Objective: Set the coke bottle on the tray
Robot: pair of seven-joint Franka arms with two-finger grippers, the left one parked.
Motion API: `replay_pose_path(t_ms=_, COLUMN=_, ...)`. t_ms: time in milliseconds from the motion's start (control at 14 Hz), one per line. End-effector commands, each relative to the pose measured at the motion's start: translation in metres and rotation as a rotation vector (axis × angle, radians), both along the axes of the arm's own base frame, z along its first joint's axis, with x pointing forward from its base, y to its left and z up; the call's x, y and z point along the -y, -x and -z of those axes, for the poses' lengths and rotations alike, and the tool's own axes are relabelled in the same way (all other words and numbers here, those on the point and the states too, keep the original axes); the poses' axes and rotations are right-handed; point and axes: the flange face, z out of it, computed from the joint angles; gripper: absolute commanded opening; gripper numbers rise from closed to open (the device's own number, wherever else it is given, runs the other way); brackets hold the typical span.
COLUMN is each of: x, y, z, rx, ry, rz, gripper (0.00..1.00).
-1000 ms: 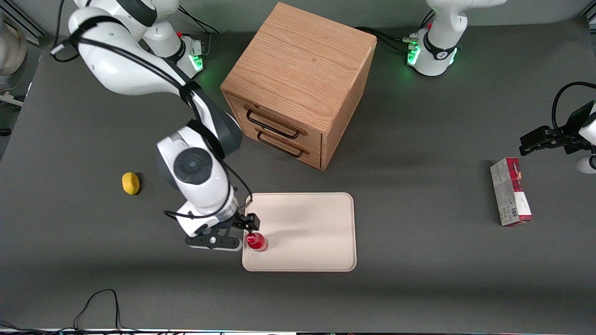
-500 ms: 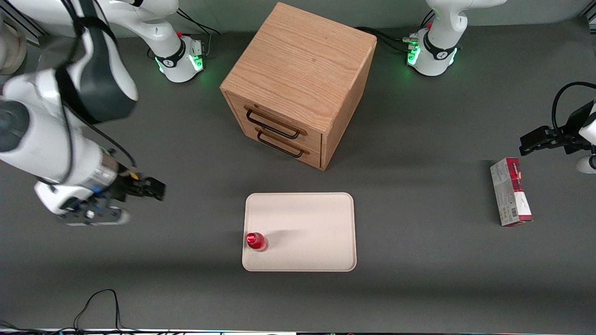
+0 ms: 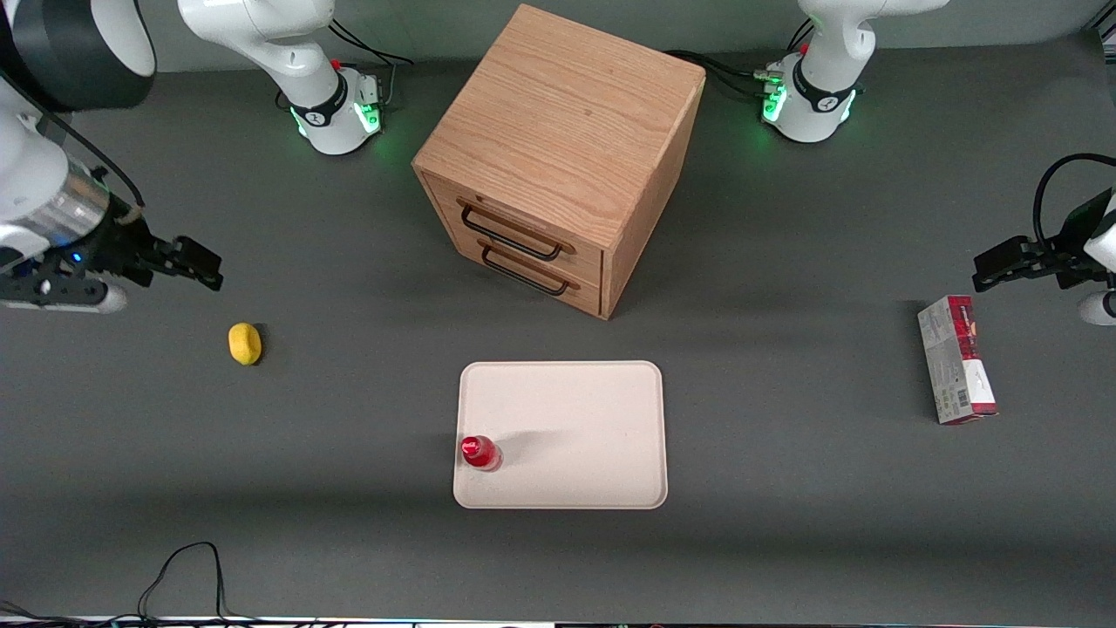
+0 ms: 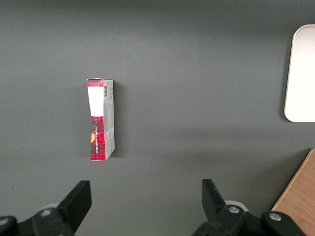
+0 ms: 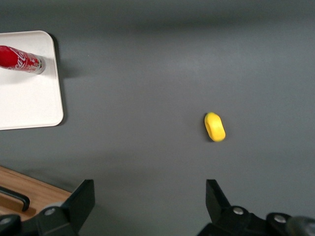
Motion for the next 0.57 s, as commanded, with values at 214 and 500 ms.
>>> replay_pose_path(t_ms=214, x=0.0062, y=0.031, z=-0.0128, rx=-0.011, ry=-0.038, rz=-0.02, gripper=1.0)
replay_pose_path(t_ms=500, x=0.0034, y=0.0309, z=-0.0165, rx=-0.006, ry=-0.073, rz=-0.014, gripper=1.0)
